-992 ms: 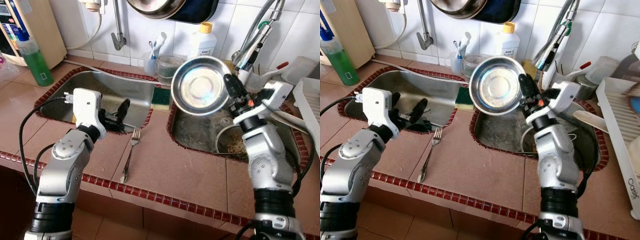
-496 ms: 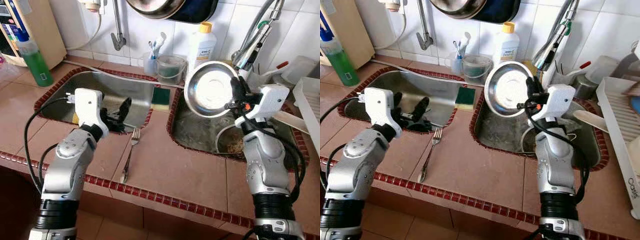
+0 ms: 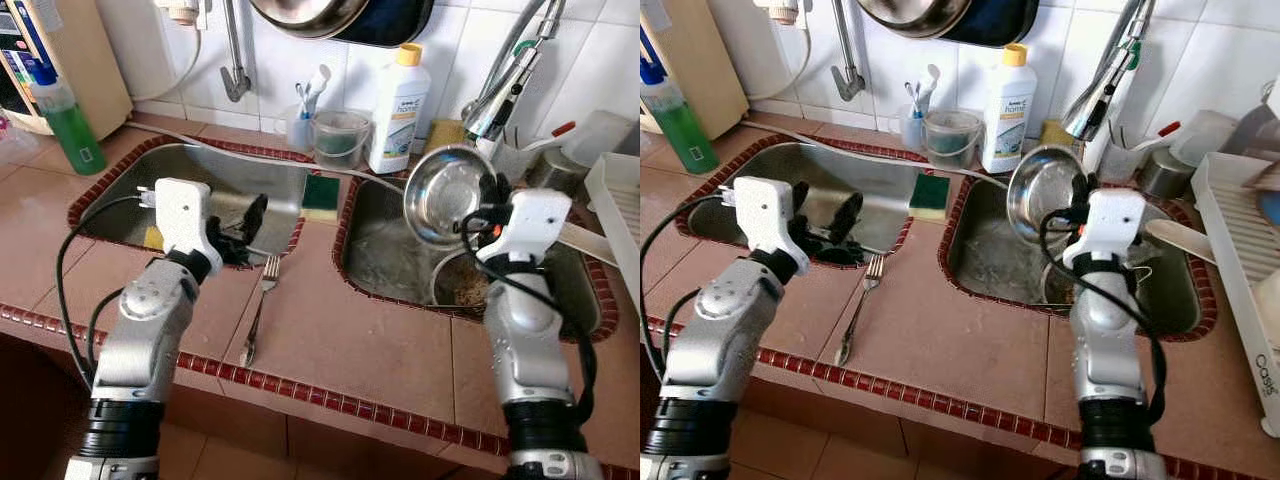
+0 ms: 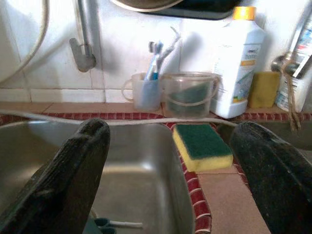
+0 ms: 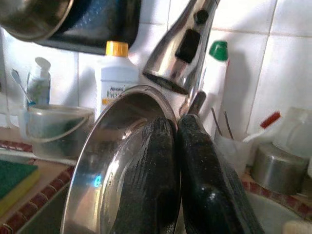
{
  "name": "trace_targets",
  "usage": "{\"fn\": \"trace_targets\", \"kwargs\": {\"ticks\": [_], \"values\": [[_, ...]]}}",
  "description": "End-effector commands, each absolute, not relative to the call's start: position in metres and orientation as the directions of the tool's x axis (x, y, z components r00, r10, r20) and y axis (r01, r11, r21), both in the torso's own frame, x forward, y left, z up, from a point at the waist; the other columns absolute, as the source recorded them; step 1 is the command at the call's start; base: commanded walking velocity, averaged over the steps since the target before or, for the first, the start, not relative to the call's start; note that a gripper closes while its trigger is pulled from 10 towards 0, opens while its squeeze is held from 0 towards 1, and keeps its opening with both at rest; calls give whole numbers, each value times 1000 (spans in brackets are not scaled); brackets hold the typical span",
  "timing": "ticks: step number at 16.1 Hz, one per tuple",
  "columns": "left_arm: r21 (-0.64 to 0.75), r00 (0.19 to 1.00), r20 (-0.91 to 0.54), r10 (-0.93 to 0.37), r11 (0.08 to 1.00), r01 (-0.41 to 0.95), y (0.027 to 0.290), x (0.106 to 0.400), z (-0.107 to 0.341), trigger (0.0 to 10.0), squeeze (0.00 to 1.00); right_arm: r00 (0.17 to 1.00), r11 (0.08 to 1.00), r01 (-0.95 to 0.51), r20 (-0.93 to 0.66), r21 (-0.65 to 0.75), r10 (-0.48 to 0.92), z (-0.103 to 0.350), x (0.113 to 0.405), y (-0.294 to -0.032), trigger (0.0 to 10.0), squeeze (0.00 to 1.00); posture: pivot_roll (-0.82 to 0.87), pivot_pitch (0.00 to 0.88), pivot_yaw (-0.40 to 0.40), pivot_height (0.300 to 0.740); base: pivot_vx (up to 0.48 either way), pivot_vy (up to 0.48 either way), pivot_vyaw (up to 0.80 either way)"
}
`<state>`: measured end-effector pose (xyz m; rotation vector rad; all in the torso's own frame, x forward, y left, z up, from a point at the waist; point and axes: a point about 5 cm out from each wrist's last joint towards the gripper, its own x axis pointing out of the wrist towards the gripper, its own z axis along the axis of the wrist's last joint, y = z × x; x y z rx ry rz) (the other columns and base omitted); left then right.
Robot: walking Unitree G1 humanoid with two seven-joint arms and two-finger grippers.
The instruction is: Kitchen organization
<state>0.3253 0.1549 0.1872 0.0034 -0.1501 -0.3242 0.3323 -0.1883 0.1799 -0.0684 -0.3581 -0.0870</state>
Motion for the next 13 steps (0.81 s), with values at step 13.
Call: {"fn": "trace_targets", "kwargs": {"ticks": [13], "values": [[-35, 920, 149, -363, 928, 372, 150, 327, 181, 10000, 0, 924, 994, 77, 379, -76, -43, 179, 329, -172, 10000, 0, -138, 0, 19, 740, 0, 0, 0]]}}
